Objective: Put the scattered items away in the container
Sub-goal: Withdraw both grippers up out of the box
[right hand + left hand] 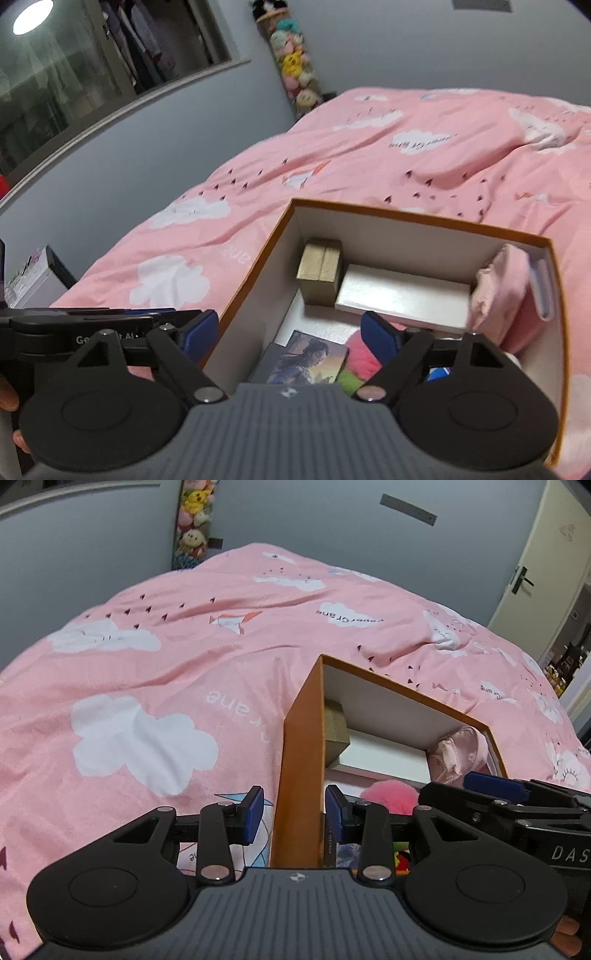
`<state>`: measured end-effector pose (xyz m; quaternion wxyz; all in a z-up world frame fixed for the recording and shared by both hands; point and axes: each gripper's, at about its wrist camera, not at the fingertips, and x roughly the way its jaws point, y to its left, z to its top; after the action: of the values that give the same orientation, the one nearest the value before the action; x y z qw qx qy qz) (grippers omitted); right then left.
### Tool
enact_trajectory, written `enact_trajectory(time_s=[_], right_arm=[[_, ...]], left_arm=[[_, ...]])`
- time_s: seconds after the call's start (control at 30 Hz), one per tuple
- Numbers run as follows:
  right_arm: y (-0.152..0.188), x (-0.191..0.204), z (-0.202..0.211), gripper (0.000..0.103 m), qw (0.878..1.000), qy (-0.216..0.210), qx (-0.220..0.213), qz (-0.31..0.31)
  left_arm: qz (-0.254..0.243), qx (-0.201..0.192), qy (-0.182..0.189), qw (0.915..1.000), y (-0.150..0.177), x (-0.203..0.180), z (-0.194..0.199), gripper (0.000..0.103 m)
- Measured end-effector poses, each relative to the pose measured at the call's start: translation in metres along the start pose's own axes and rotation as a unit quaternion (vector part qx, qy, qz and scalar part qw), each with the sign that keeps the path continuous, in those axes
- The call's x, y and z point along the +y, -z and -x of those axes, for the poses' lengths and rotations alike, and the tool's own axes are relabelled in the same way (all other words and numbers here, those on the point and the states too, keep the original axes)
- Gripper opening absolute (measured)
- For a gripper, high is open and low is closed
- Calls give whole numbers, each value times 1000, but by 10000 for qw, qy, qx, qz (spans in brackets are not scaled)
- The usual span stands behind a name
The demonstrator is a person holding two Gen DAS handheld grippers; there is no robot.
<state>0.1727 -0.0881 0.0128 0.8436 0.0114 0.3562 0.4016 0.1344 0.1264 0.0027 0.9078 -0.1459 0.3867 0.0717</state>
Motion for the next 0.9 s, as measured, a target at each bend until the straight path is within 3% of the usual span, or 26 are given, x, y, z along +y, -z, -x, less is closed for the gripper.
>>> enact_trajectory(time_s=[0.27, 0.53, 0.9], right_arm=[[21, -10, 30, 86, 9980, 596, -160, -152], [47, -33, 57, 86, 9929, 874, -126, -793], [78, -68, 95, 87, 9761, 1546, 12, -1525]], left_arm=[[-194, -43, 262, 9995, 11, -16, 16, 41], [-418, 45, 551, 9976, 29, -34, 26, 41], [-733, 293, 862, 9932, 49, -53, 27, 41]])
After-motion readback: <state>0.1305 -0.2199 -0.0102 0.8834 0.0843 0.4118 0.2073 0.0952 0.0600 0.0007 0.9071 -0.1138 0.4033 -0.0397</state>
